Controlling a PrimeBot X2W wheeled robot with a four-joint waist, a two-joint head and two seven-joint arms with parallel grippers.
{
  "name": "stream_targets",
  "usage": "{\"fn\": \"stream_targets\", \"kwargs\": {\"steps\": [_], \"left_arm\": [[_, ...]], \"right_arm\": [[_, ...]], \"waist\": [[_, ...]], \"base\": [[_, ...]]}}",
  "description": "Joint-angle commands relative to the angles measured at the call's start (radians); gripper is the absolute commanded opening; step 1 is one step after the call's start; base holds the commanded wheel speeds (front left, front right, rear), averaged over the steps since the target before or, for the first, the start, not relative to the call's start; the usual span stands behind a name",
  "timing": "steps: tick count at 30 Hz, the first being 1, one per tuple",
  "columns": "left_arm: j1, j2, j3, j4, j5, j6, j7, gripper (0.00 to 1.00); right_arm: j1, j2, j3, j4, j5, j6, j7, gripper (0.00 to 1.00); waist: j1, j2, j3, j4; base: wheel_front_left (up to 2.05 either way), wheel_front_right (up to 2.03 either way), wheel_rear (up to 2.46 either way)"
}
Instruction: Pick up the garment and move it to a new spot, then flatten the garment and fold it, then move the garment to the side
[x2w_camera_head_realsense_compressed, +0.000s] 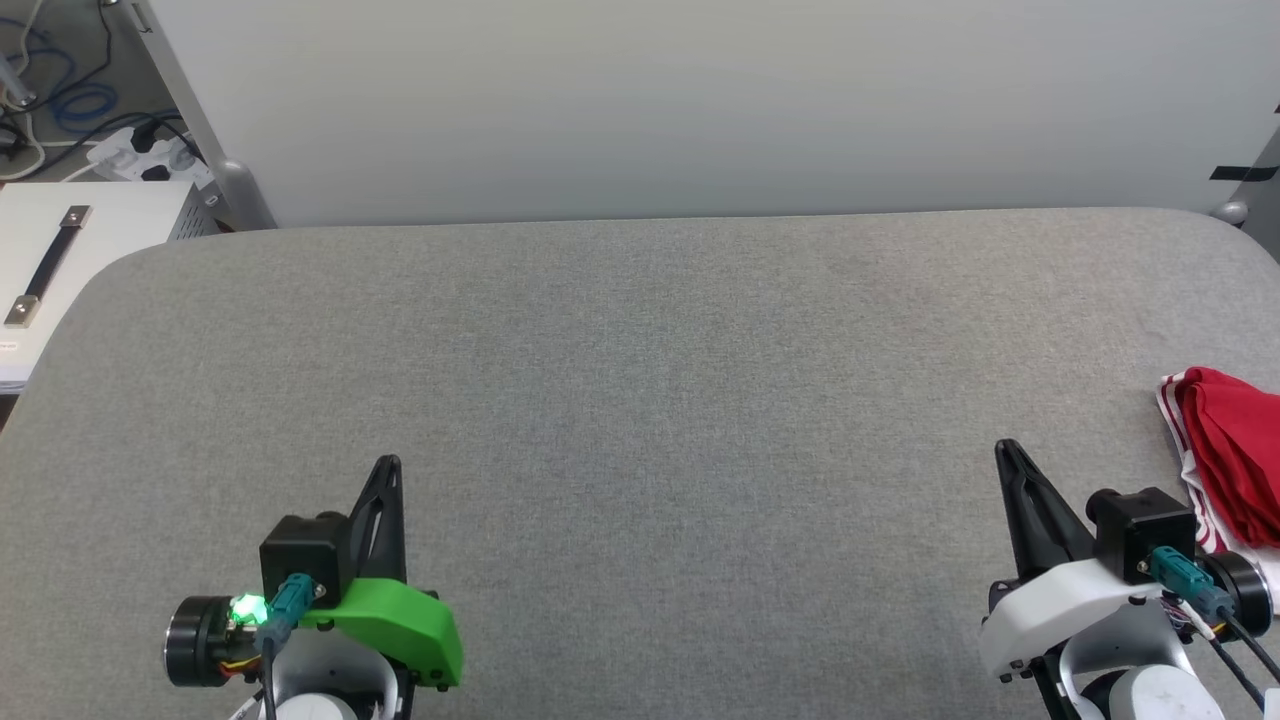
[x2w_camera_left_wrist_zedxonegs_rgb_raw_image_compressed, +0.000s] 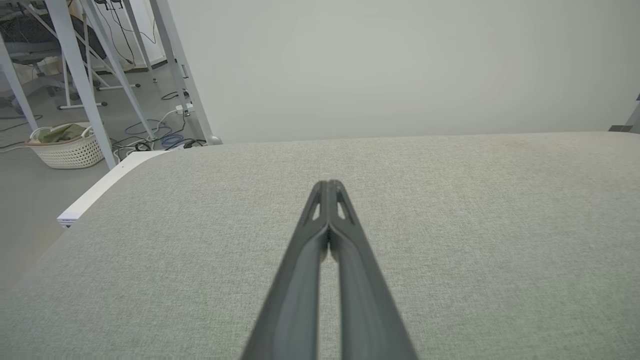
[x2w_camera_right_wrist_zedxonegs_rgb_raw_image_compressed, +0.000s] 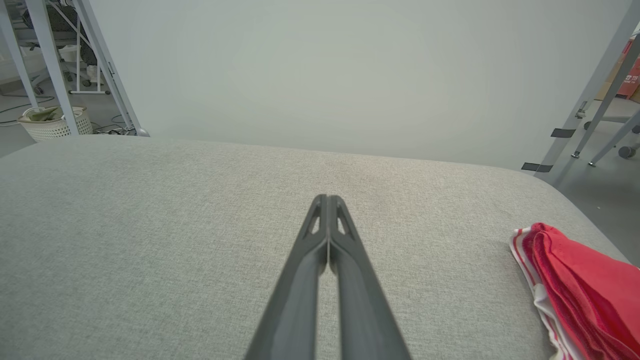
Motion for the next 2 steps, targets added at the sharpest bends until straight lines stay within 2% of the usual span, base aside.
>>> {"fn": "stream_targets", "kwargs": {"steps": [1, 2], "left_arm": [[-0.007, -0.006, 0.006, -0.007, 0.014, 0.007, 0.006, 0.00], [-0.007, -0.006, 0.006, -0.008, 0.015, 0.008, 0.008, 0.00]], "right_arm": [[0.013, 0.006, -0.001, -0.008, -0.011, -0.001, 0.004, 0.00], [0.013, 0.006, -0.002, -0.008, -0.013, -0.001, 0.006, 0.00]], "waist": [[0.0000, 0.0000, 0.000, 0.000], [0.0000, 0.0000, 0.000, 0.000]], "base": [[0.00, 0.00, 0.00], [0.00, 0.00, 0.00]]}}
